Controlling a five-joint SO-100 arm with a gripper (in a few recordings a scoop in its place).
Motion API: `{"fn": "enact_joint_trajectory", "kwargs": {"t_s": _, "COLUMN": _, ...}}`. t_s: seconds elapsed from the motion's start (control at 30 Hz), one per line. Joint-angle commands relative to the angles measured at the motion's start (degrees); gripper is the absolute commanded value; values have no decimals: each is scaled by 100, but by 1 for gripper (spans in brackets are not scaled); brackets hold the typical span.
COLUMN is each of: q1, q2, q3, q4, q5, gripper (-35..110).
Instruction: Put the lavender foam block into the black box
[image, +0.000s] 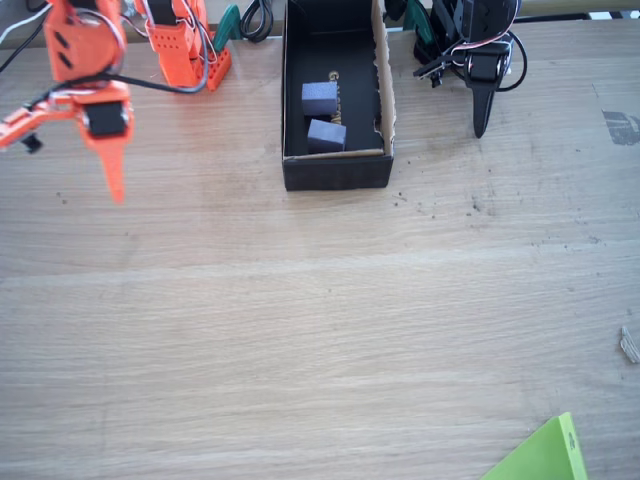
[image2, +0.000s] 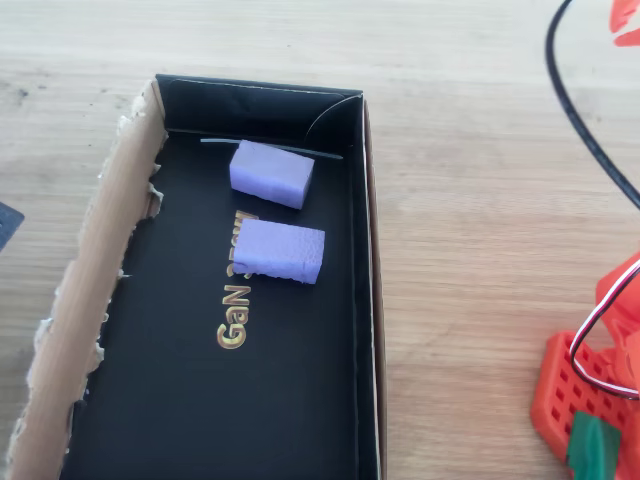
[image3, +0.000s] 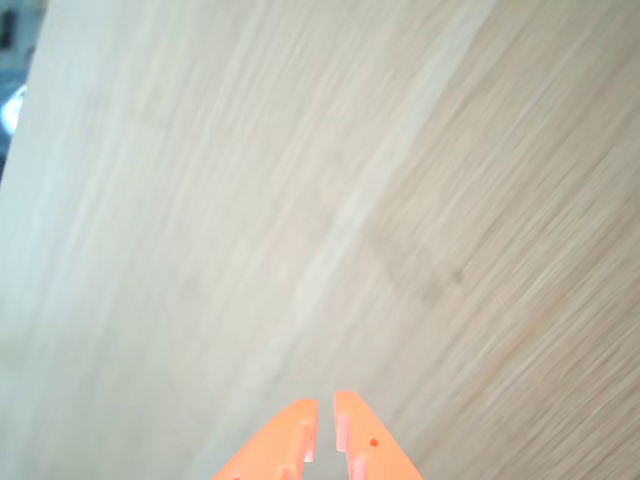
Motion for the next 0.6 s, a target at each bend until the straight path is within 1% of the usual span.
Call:
{"fn": "enact_joint_trajectory", "kwargs": {"t_s": 0.0, "q1": -448, "q2": 712, "q3": 993, "q4": -624, "q5": 448, "gripper": 0}}
{"fn": "enact_joint_trajectory", "kwargs": {"t_s": 0.17, "q1": -1002, "q2": 1433, "q3": 2180, "q4": -1705, "q5": 589, "gripper": 0}}
{"fn": "enact_joint_trajectory", "kwargs": {"t_s": 0.27, "q1": -1055, "q2": 1714, "q3": 2224, "q4": -1397, "q5": 747, "gripper": 0}}
{"fn": "enact_joint_trajectory", "kwargs": {"t_s": 0.57, "q1": -1055, "q2": 3823, "q3": 3630, "q4": -1397, "q5": 554, "gripper": 0}}
